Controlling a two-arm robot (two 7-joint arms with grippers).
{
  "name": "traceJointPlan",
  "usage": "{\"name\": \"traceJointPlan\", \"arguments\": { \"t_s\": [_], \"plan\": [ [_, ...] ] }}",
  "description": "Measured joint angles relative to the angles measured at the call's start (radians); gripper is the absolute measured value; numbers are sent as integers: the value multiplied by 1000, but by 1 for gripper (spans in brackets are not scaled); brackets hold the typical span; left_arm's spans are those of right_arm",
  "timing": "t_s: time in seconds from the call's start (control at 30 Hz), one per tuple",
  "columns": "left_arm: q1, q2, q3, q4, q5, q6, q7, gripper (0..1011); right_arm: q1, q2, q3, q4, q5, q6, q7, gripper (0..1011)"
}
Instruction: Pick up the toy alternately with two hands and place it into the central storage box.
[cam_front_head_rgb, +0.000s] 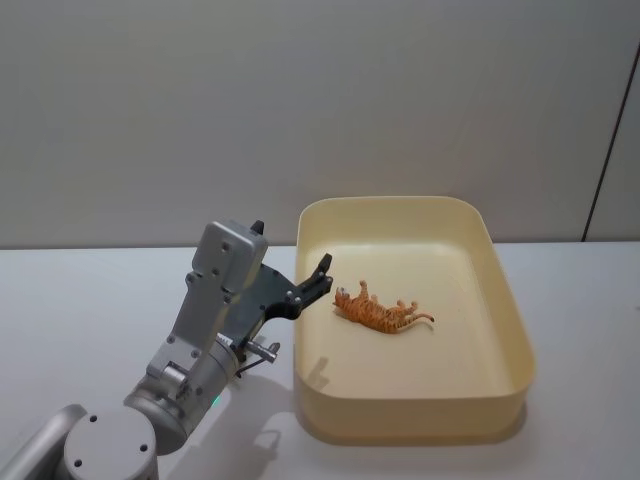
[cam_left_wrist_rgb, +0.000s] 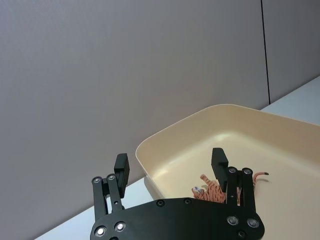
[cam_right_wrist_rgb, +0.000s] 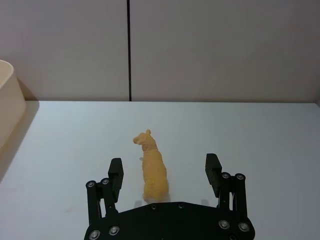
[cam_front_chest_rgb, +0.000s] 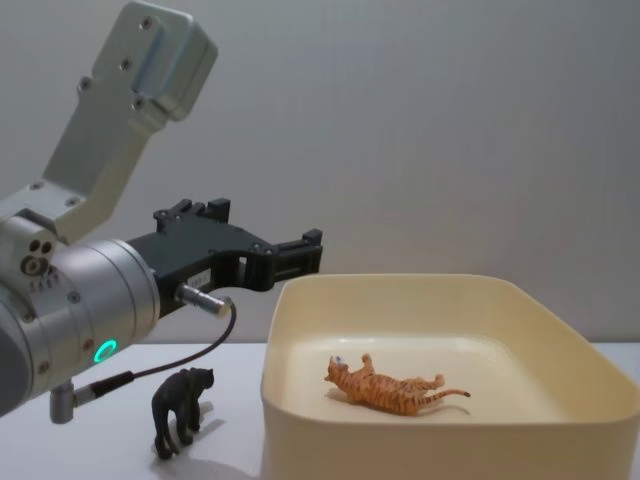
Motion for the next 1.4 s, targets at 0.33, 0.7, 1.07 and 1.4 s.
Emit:
{"name": "traceJointPlan", "arguments": {
  "t_s": [0.33,0.7,1.07,1.4],
  "plan": [
    [0,0,0,0,0,0,0,1001,59,-21,-24,101,-38,-8,3,1001],
    [0,0,0,0,0,0,0,1001,130,-52,-59,216,-81,-18,15,1001],
    [0,0,0,0,0,0,0,1001,166,-69,-78,275,-105,-23,20,893],
    [0,0,0,0,0,0,0,1001,180,-75,-84,297,-113,-25,22,643]
  ]
}}
